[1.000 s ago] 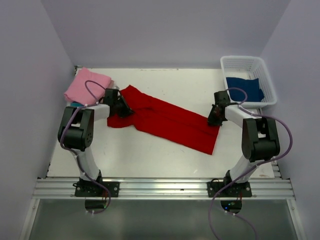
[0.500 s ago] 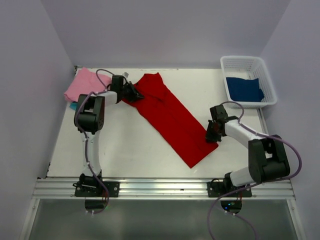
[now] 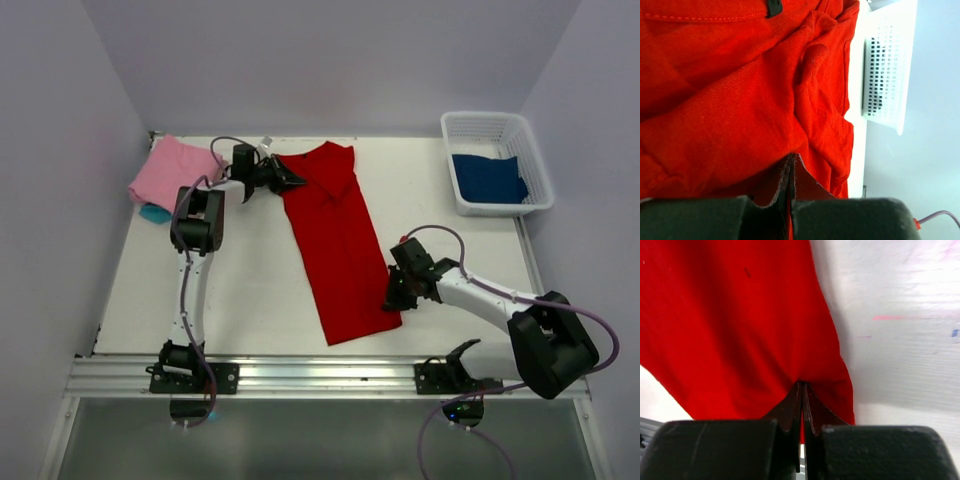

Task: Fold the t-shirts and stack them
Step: Rotate the tshirt 90 degrees

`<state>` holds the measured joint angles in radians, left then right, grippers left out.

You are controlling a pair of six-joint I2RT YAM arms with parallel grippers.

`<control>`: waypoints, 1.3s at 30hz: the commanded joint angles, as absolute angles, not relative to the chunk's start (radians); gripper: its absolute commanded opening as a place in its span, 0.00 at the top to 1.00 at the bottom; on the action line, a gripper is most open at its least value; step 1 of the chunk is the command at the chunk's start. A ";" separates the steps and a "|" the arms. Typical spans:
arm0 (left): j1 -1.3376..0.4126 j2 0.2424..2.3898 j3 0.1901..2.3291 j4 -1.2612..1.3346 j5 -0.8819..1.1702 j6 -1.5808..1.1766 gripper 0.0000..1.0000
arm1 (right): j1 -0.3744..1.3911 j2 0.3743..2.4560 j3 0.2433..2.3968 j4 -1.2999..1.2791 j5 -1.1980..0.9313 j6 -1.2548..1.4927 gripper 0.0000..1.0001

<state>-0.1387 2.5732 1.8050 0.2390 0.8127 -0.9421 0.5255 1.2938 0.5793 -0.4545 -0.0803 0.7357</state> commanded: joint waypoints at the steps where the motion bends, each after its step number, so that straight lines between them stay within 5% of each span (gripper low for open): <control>1: -0.147 2.661 1.859 0.300 0.833 -1.015 1.00 | 0.577 1.304 0.535 -0.480 -0.123 0.799 1.00; 12: -0.156 2.744 1.898 0.835 0.962 -1.333 1.00 | 0.624 1.238 0.514 -0.384 -0.280 0.837 1.00; 22: -0.155 2.738 1.980 1.015 1.015 -1.465 0.94 | 0.627 1.157 0.558 -0.412 -0.299 0.818 1.00; 24: -0.155 2.679 1.938 1.098 1.029 -1.494 0.85 | 0.629 1.108 0.621 -0.449 -0.250 0.784 0.99; 26: -0.156 2.552 1.834 1.018 1.032 -1.421 0.50 | 0.627 1.069 0.696 -0.498 -0.174 0.727 0.81; 28: -0.163 2.450 1.743 0.840 1.005 -1.171 0.00 | 0.627 1.066 0.742 -0.538 -0.117 0.680 0.63; 32: -0.193 2.254 1.767 0.283 0.833 -0.736 0.00 | 0.629 1.094 0.828 -0.587 -0.034 0.626 0.48; 39: -0.357 2.241 2.017 -0.349 0.294 -0.328 0.00 | 0.629 1.111 0.851 -0.598 0.052 0.606 0.47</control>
